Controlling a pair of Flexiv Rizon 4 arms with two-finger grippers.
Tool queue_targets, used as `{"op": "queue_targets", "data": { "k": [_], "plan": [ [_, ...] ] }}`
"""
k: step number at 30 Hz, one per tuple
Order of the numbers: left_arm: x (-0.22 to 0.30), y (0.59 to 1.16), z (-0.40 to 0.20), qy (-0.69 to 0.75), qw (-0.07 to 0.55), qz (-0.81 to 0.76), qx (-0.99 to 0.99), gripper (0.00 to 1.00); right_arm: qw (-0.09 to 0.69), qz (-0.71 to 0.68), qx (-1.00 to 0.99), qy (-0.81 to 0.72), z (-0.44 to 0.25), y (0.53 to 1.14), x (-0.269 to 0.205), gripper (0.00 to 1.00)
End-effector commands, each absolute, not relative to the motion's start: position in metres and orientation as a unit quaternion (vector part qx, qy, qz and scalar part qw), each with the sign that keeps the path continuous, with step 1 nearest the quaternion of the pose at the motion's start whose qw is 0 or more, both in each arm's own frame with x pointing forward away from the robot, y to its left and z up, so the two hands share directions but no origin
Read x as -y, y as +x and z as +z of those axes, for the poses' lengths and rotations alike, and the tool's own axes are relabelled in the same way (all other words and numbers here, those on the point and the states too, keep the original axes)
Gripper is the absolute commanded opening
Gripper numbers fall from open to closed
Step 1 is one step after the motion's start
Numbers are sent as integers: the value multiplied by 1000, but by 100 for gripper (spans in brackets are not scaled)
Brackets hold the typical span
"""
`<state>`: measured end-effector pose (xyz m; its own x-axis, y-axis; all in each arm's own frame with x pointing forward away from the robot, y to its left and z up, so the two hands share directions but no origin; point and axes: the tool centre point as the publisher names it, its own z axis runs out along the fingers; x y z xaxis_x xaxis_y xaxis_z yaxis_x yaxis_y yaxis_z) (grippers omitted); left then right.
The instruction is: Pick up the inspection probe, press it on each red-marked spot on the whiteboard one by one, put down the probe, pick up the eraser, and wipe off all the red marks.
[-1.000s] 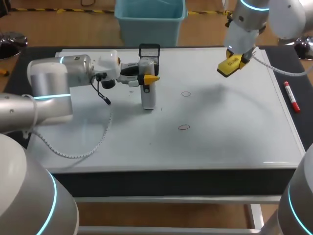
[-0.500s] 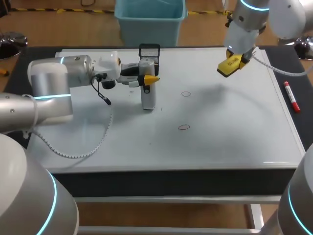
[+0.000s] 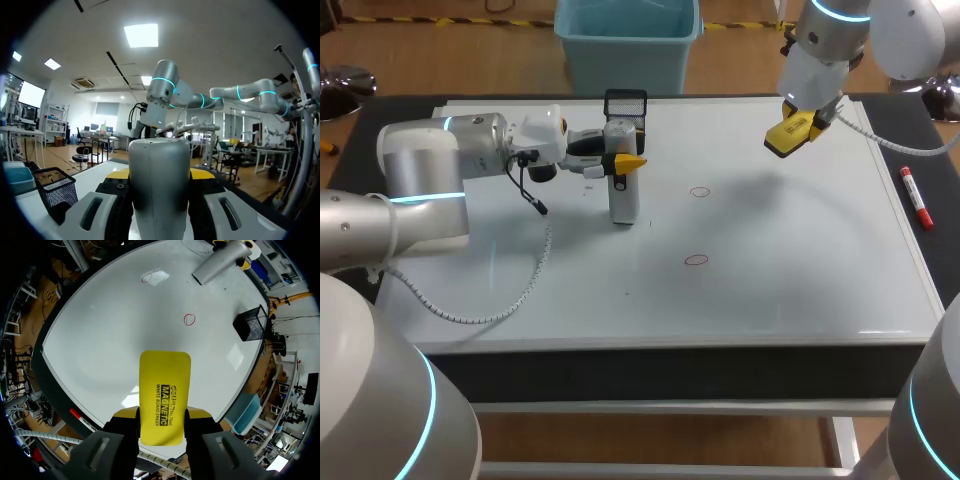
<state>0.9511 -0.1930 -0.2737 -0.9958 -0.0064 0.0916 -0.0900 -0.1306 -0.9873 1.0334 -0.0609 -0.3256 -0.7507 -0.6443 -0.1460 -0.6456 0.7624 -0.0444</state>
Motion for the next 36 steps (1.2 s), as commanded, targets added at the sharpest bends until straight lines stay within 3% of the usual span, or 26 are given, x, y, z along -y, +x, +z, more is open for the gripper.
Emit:
{"op": "queue_targets", "data": {
  "k": [1,11,36],
  "plan": [
    [192,951,-269,36,23,752,658,0,73,3,-936,-346,-324,1034,61,0],
    [172,968,-240,32,8,750,660,0,73,3,-936,-346,-324,1034,61,0],
    [62,1025,-218,83,-75,739,664,0,73,3,-936,-346,-324,1034,61,0]
  ]
}}
